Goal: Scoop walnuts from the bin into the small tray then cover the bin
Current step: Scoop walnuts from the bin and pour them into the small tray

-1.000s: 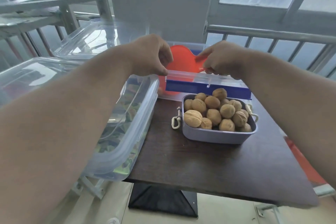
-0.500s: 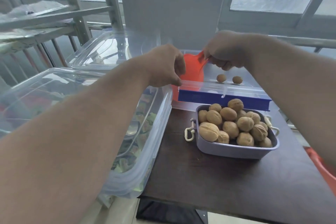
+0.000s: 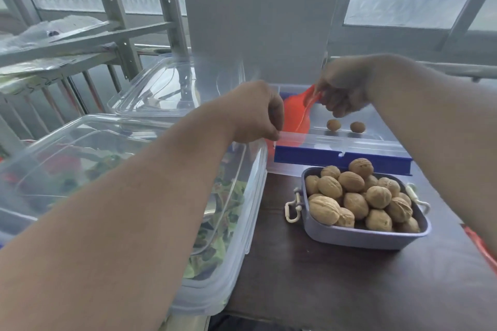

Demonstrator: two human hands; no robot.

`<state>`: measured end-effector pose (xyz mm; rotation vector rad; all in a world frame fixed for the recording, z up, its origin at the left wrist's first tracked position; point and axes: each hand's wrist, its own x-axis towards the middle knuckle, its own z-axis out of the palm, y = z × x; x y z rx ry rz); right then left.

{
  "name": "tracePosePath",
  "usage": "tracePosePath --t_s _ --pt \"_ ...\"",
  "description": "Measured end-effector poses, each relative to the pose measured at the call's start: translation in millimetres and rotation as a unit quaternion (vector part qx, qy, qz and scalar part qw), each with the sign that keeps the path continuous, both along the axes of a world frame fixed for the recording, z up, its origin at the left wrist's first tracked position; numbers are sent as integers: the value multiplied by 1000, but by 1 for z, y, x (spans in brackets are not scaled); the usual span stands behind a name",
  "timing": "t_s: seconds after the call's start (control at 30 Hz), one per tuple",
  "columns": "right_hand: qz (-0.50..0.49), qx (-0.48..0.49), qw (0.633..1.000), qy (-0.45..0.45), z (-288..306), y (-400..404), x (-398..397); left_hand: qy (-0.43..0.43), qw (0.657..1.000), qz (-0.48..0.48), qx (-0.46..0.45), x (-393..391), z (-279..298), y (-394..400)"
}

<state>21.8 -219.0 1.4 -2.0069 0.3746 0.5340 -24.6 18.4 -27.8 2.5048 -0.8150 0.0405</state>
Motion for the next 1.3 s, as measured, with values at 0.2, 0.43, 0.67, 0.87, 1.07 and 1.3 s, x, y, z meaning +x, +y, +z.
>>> tracePosePath --t_s 0.2,0.43,0.67,0.87,1.07,1.3 --pt "-86 159 983 27 -38 -42 -28 17 1000 -2 -16 -1 1 1" --pt "-7 -223 910 -349 -33 -7 -44 25 999 -1 -24 -2 2 2" --pt "144 -497 771 -371 -40 19 -55 39 999 -7 -21 -1 3 4" --pt "126 -325 869 -350 -10 25 -49 41 999 -2 -23 -1 3 2" --pt "129 -149 975 -106 23 11 -25 34 999 2 -11 -3 4 2" --pt "7 35 999 -22 -5 -9 -9 34 999 1 -18 -4 3 2"
